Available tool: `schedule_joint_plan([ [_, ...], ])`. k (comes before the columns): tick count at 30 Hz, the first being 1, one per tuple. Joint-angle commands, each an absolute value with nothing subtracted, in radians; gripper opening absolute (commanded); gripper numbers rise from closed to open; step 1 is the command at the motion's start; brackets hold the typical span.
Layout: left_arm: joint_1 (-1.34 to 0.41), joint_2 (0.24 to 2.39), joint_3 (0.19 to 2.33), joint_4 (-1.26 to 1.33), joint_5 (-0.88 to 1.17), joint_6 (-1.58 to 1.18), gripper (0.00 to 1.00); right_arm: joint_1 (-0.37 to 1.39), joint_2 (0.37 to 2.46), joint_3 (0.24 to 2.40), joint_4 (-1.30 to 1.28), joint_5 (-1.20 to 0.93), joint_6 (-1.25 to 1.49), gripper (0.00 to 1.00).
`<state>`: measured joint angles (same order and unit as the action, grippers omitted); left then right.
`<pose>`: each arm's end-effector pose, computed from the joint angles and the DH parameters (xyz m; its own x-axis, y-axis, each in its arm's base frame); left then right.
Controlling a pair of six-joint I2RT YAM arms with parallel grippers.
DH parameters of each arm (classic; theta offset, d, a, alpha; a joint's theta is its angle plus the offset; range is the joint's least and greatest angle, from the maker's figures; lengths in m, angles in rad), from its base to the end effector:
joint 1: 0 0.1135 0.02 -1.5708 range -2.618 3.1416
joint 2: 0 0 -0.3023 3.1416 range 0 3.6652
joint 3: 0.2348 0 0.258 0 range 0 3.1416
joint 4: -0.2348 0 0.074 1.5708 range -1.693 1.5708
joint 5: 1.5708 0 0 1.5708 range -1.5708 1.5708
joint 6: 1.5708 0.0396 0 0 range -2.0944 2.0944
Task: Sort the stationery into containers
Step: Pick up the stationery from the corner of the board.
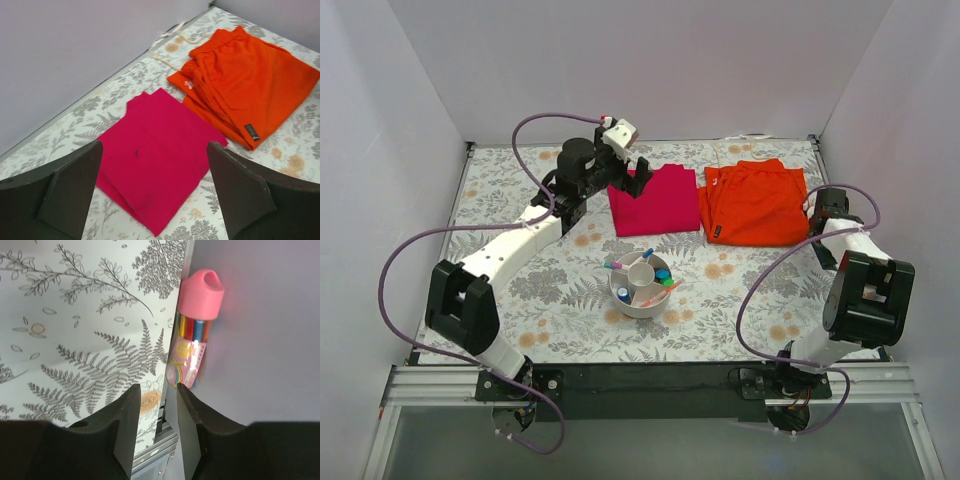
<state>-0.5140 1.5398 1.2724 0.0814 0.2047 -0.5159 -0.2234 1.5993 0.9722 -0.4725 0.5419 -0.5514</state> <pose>0.3263 -0.1935 0.3864 -0.4634 -0.2931 -0.8363 0.4906 0.7011 -0.5175 0.3036 -0.0899 0.2209 -0.9592 -0.2423 -0.1459 -0.0990 0.7709 -0.6293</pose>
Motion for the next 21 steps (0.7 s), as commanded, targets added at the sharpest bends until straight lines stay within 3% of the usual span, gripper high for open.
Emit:
schedule_joint_plan([
  [1, -0.515, 1.604, 1.364, 0.097, 0.374, -0.561, 0.84, -0.229, 1.479, 0.928, -0.483, 0.519, -0.508, 0.44],
  [21, -0.515, 1.560, 1.298, 0.100, 0.316, -0.561, 0.82, -0.351, 1.439, 0.822, -0.387, 0.608, -0.839, 0.50],
])
